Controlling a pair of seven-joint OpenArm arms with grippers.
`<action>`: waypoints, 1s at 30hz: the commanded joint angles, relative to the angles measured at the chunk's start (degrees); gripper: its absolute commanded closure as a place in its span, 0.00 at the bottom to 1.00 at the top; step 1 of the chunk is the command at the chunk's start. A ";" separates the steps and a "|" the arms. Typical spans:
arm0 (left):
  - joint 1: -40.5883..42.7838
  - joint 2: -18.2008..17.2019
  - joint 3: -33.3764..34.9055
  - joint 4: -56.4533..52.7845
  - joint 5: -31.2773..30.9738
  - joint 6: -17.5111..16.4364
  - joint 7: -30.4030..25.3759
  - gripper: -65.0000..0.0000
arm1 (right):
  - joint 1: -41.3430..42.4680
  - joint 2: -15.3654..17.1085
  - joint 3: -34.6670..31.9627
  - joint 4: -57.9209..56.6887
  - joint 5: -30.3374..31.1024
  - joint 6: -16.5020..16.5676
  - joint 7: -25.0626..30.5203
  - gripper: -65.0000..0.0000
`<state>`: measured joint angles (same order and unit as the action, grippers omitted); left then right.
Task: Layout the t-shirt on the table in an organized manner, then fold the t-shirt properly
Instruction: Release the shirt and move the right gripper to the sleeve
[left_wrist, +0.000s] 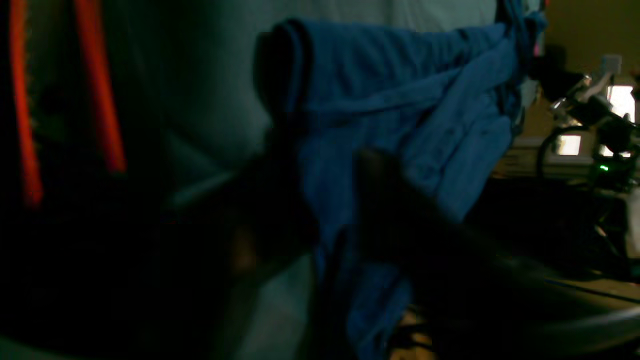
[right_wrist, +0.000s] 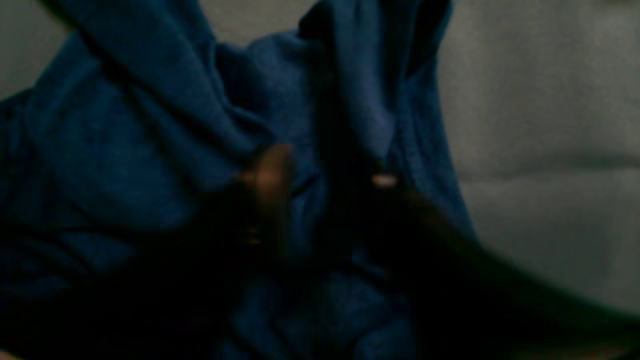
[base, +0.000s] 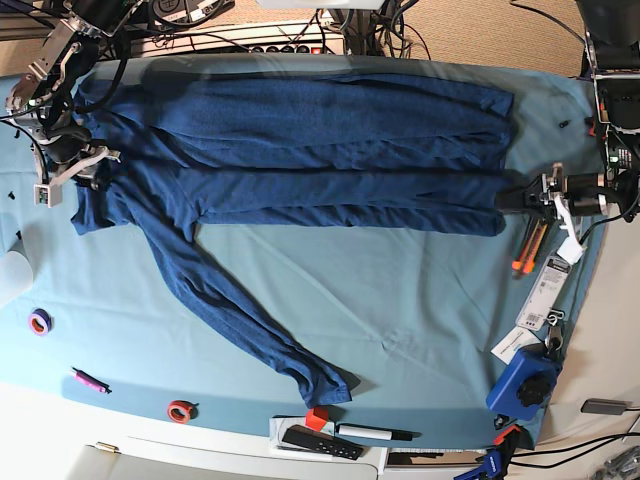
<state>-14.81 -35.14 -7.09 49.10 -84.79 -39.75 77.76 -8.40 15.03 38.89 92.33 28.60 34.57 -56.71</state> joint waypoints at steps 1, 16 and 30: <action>-1.07 -1.09 -0.26 0.68 -0.21 -0.25 -0.22 0.50 | 0.61 1.05 0.44 1.03 0.94 0.28 1.99 0.55; -1.55 -2.01 -0.83 6.34 -0.21 -0.25 -1.05 0.50 | 8.35 1.18 0.72 1.05 0.50 0.26 7.39 0.55; -3.34 -2.03 -21.92 10.97 -0.21 -0.25 -4.09 0.50 | 20.46 1.16 -7.26 -1.40 -5.68 -2.62 14.34 0.55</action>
<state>-16.93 -35.86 -28.84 59.20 -83.46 -39.72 74.52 10.96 15.25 31.35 90.13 21.98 31.68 -43.66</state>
